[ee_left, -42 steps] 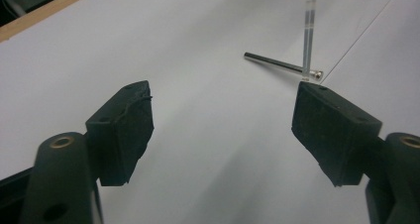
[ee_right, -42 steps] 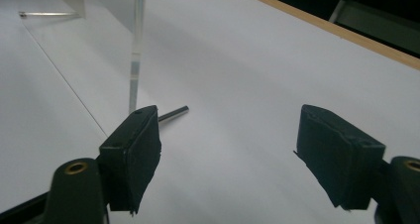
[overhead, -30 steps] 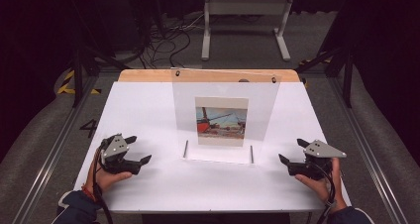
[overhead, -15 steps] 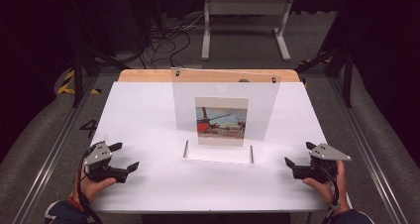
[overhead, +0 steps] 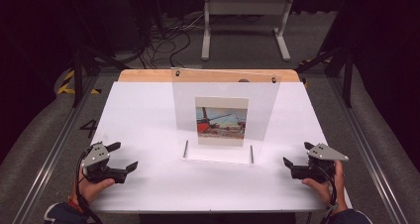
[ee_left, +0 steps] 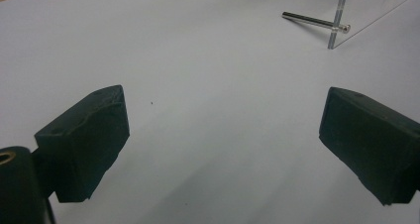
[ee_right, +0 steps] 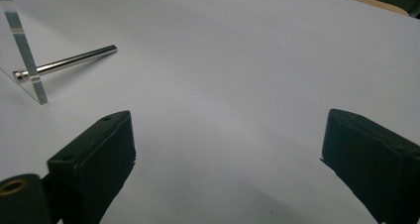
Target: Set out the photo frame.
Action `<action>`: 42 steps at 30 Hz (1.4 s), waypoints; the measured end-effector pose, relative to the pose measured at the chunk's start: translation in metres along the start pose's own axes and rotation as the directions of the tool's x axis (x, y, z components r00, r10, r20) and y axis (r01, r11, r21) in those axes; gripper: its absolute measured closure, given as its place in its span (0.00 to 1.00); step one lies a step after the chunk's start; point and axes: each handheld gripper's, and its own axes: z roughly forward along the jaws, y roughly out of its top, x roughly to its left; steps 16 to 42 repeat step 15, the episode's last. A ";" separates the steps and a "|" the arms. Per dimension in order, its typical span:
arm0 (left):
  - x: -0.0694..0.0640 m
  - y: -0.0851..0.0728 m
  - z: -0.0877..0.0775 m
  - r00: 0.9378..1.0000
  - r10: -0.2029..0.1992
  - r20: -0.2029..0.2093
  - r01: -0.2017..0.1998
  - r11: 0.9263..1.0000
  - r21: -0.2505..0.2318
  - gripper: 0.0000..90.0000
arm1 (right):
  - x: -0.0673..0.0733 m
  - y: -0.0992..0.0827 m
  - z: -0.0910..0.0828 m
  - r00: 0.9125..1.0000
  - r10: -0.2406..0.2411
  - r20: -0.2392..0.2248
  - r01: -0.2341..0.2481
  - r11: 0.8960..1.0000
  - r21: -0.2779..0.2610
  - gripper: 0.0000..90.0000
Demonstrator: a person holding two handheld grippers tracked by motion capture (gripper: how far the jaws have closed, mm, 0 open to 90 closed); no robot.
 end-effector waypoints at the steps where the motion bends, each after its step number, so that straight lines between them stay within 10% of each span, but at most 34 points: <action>1: 0.000 0.000 0.000 1.000 0.003 -0.001 -0.003 1.000 0.001 0.06 | 0.000 0.000 0.000 1.000 -0.003 0.005 0.003 1.000 -0.001 0.07; 42: -0.002 0.001 0.001 1.000 0.001 0.020 -0.001 1.000 -0.001 0.09 | 0.001 0.001 -0.002 1.000 0.009 0.025 -0.008 1.000 -0.022 0.09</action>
